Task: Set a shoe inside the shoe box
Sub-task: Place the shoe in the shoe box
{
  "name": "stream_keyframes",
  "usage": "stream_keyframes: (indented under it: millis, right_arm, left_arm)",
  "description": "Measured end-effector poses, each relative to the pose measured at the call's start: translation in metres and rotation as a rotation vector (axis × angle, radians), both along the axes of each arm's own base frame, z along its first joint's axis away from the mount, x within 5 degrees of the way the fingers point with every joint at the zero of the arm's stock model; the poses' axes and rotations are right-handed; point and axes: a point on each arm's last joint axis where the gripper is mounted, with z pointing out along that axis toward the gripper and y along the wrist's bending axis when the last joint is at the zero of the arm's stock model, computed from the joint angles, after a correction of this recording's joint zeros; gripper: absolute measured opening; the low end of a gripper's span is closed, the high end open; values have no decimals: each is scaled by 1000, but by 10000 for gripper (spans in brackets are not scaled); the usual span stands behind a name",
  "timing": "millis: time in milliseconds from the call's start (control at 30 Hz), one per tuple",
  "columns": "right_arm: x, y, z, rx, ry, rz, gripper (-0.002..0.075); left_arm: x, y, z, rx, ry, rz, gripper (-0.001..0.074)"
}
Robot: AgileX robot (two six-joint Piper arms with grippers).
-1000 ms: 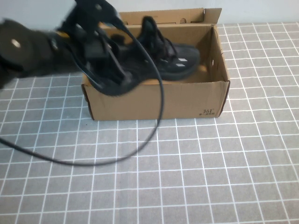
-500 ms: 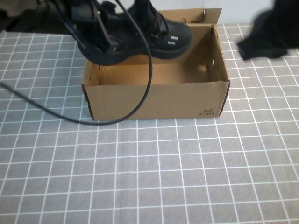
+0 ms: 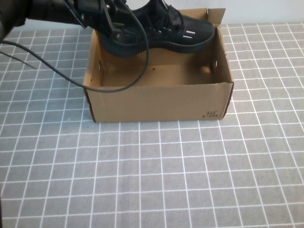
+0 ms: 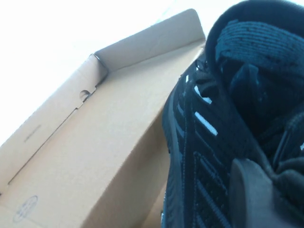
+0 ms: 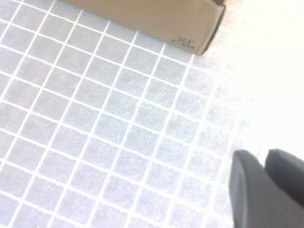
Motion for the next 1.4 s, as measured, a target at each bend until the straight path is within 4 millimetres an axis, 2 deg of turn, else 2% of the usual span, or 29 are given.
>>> stream_keyframes:
  millis: [133,267,400,600,967,1400]
  right_arm:
    - [-6,-5,-2,2,1,-23,52]
    - [-7,-7,-2,-9,8,-34,52]
    - [-7,-7,-2,-12,10,-36,45]
    - [-7,-8,-2,-4,14,-50,-5]
    - [-10,-9,-5,-25,53,-57,-15]
    - [-12,-7,-5,5,78,-45,-16]
  left_arm:
    - [17,-1,-20,-12,23,-45,35]
    - [25,-4,-38,-7,57,-99,34]
    - [31,-6,-49,-5,66,-125,34]
    - [37,-7,-63,5,46,-140,34]
    - [49,-9,-93,-8,63,-116,34]
    - [53,-7,-94,25,-13,-108,35]
